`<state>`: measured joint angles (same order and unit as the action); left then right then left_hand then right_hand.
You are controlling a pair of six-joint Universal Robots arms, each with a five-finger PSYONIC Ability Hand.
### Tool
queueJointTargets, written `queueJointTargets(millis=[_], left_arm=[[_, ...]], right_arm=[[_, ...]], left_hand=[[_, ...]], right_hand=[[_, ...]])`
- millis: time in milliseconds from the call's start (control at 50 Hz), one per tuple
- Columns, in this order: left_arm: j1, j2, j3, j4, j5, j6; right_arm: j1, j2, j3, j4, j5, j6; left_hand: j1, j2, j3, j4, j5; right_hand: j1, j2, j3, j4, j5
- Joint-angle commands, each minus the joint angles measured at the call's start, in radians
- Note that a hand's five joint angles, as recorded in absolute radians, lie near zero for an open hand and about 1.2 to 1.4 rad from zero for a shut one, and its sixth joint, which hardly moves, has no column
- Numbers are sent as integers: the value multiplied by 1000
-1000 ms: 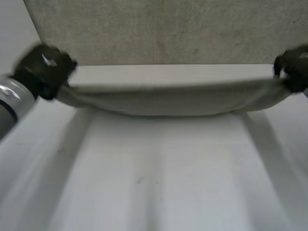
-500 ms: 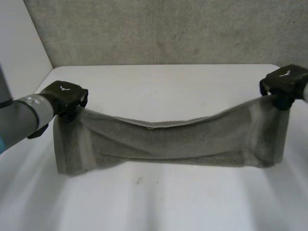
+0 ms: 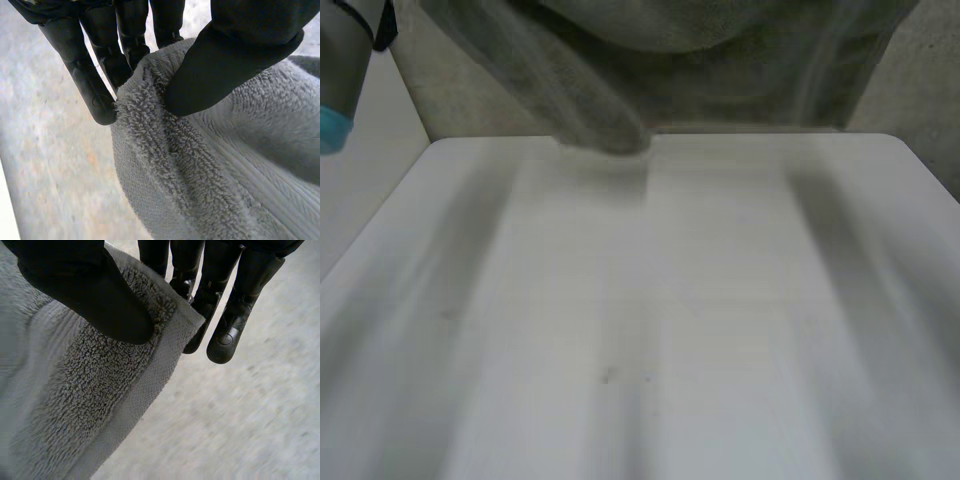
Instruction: Fold the towel.
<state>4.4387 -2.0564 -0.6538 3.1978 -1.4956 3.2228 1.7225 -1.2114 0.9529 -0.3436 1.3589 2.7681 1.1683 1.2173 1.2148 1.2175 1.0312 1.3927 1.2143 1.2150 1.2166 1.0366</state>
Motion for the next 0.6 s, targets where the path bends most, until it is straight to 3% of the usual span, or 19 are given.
queueJointTargets(millis=[20,120,260,380,560,600], left_arm=[[31,7,-315,8,17,5],[36,-2,-539,31,89,44],[34,-8,-855,131,149,242],[33,79,-972,132,149,337],[30,226,-1084,106,147,353],[37,327,-1153,71,149,360]], right_arm=[[-1,76,87,224,-54,-53],[-3,159,197,372,-51,-218],[-6,210,285,465,-47,-285],[-17,151,349,512,-50,-286],[-64,-25,464,589,-55,-307],[-78,-53,488,630,-60,-331]], left_hand=[[228,179,181,179,191],[228,179,181,179,191],[228,179,181,179,191],[228,179,181,179,191],[228,179,181,179,191],[228,179,181,179,191]], right_hand=[[4,182,181,180,185],[4,182,181,180,185],[4,182,181,180,185],[4,182,181,180,185],[4,182,181,180,185],[4,182,181,180,185]])
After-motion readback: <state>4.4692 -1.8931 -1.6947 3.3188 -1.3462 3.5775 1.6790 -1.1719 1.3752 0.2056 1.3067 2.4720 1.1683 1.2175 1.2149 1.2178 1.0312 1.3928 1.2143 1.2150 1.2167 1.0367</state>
